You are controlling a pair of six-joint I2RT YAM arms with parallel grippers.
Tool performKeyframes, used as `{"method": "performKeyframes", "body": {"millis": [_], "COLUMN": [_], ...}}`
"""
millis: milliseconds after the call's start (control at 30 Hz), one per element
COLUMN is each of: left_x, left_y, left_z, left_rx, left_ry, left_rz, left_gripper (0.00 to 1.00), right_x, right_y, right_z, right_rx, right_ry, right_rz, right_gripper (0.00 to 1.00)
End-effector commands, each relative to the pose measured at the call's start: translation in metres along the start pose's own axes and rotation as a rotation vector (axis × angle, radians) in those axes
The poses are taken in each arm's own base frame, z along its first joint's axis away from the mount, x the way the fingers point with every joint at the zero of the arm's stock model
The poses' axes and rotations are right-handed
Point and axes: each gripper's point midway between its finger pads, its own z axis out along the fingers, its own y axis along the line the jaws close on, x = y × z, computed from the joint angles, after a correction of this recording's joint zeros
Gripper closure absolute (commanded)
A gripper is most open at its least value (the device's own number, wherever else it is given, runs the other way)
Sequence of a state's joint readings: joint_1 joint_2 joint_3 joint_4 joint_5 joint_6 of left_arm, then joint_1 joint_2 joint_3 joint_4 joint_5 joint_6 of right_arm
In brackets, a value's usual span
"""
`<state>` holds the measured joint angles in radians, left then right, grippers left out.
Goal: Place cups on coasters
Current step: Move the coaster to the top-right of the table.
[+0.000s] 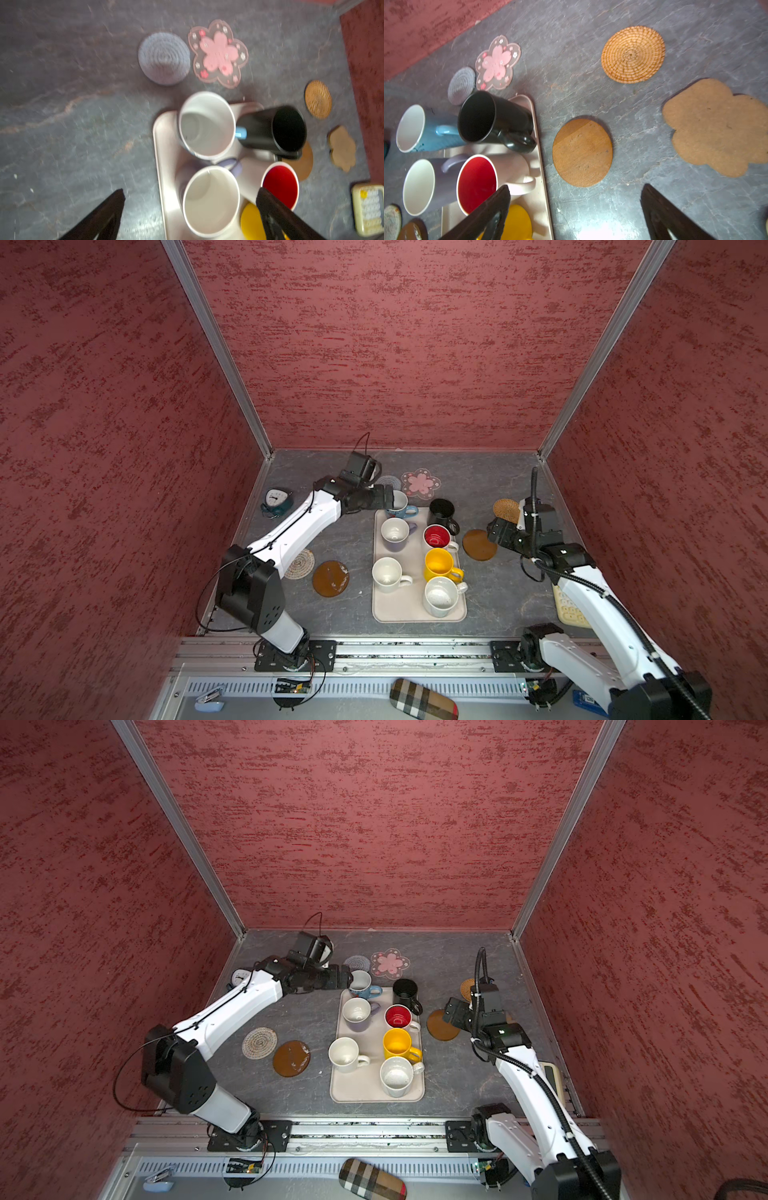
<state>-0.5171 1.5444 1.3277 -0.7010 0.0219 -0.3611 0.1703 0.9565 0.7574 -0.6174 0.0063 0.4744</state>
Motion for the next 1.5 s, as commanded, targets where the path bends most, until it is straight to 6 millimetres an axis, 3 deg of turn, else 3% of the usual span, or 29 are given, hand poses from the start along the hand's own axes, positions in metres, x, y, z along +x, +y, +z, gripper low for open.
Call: {"method": "performKeyframes", "body": {"millis": [0,267,467,667,833,1033,1467], "left_x": [0.010,0.071,0.089,0.100,0.106,0.100,0.094], "left_y": [0.000,0.024,0.027,0.026,0.022,0.017,0.020], "left_z": [-0.003,-0.020,-0.053,-0.058,-0.054,-0.057,-0.057], "left_rx": [-0.038,-0.010,0.022,0.062,0.091,0.132,0.171], "left_ry": [-0.072,-0.104,-0.150,-0.142,-0.117,-0.119,-0.102], "left_rz": [0.013,-0.068,-0.065,-0.072,-0.089,-0.081,-0.106], "left_gripper": [0.01,0.01,0.01,0.01,0.01,0.01,0.01], "right_x": [0.016,0.067,0.094,0.098,0.087,0.087,0.089], "right_y": [-0.012,-0.017,-0.019,-0.016,-0.013,-0.012,-0.005], "right_z": [0.011,0.035,0.045,0.055,0.060,0.071,0.086], "right_rx": [0.057,0.073,0.122,0.126,0.155,0.174,0.165], "right_ry": [0.041,0.124,0.162,0.193,0.181,0.205,0.256], "right_rz": [0.050,0.081,0.038,-0.013,-0.043,-0.079,-0.154], "right_gripper": [0.01,0.04,0.06,0.08,0.08,0.08,0.19]}}
